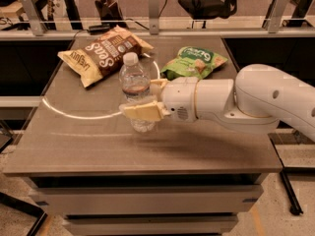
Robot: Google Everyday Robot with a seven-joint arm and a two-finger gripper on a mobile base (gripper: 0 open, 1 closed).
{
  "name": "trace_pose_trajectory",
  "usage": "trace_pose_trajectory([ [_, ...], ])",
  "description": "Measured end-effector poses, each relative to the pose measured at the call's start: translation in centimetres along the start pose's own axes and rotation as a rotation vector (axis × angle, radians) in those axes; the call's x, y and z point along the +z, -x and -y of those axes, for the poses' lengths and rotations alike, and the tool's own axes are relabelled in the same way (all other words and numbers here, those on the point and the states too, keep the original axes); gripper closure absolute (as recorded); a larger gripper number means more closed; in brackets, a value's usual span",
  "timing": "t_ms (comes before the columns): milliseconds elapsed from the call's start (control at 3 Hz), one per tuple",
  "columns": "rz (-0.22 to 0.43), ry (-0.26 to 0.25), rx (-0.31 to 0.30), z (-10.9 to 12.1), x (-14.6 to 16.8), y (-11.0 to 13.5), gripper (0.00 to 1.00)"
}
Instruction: Knock water bottle over
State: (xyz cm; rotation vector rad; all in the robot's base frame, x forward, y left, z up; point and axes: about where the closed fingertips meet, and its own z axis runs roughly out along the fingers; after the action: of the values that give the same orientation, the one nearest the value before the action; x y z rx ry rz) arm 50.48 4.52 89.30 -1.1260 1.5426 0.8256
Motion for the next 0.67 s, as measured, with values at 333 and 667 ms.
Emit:
trace_pose_trajectory([
  [333,0.046,0.015,-0.075,0.2,-1.2,1.8,0.86],
  [667,0.117,0.036,-0.233,0.2,-2.5,4.3,1.0],
])
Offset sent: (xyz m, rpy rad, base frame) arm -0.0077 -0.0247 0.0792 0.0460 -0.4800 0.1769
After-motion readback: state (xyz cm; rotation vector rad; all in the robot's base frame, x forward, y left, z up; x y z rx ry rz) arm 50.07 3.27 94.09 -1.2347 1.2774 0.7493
